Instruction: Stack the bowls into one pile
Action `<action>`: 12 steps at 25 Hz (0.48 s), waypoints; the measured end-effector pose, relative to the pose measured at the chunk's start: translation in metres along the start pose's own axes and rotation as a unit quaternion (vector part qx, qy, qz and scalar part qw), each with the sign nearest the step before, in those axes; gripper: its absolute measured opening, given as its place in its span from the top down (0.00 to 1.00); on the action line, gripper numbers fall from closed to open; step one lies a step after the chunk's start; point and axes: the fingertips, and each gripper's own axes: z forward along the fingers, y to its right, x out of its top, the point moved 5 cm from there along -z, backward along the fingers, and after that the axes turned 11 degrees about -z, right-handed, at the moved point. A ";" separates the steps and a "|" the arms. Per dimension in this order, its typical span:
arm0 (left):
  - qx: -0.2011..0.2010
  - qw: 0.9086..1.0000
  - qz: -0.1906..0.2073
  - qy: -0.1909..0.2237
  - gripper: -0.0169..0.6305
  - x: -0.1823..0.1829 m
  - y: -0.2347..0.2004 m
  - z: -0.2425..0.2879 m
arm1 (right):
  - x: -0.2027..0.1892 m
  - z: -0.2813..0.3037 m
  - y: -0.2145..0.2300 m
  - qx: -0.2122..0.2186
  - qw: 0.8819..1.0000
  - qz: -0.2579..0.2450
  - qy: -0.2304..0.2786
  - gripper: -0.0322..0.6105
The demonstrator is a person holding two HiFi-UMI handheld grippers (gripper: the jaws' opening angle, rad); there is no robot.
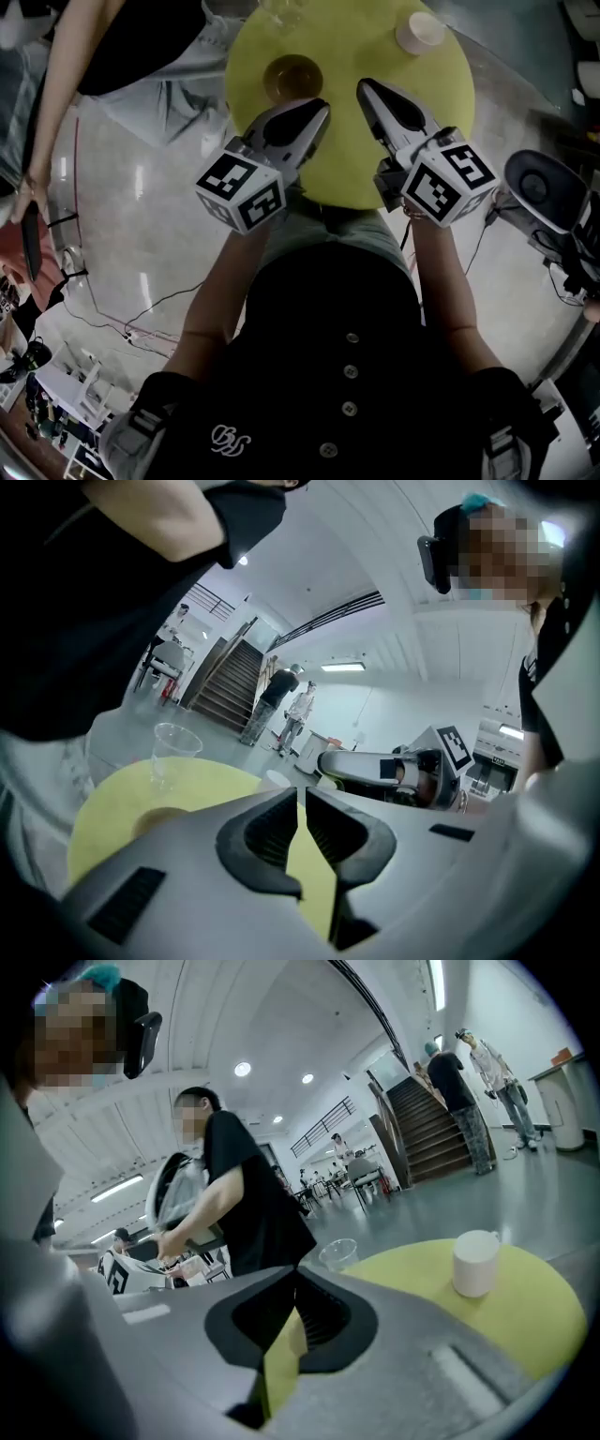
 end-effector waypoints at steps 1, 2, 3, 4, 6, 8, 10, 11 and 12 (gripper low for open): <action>-0.002 1.000 0.004 0.000 0.92 0.002 0.004 0.001 | 0.004 -0.004 -0.001 0.002 1.000 -0.003 0.003 0.94; -0.003 1.000 0.008 0.000 0.92 0.003 0.009 0.002 | 0.007 -0.008 -0.002 0.004 1.000 -0.006 0.006 0.94; -0.004 1.000 0.012 0.000 0.92 0.003 0.014 0.004 | 0.009 -0.013 -0.002 0.007 1.000 -0.010 0.008 0.94; -0.004 1.000 0.016 0.002 0.92 0.003 0.019 0.005 | 0.010 -0.018 -0.002 0.008 1.000 -0.011 0.010 0.94; -0.004 1.000 0.022 0.007 0.92 0.005 0.029 0.007 | 0.011 -0.026 -0.003 0.011 1.000 -0.014 0.012 0.94; -0.005 1.000 0.030 0.009 0.92 0.008 0.035 0.005 | 0.010 -0.031 -0.007 0.015 1.000 -0.018 0.012 0.94; -0.007 0.999 0.036 0.014 0.92 0.008 0.038 0.002 | 0.007 -0.035 -0.012 0.018 0.999 -0.023 0.013 0.94; -0.010 0.999 0.038 0.019 0.92 0.008 0.039 0.002 | 0.006 -0.038 -0.014 0.020 0.999 -0.027 0.013 0.94; -0.013 0.999 0.041 0.022 0.92 0.008 0.040 0.001 | 0.005 -0.039 -0.015 0.023 0.999 -0.031 0.012 0.94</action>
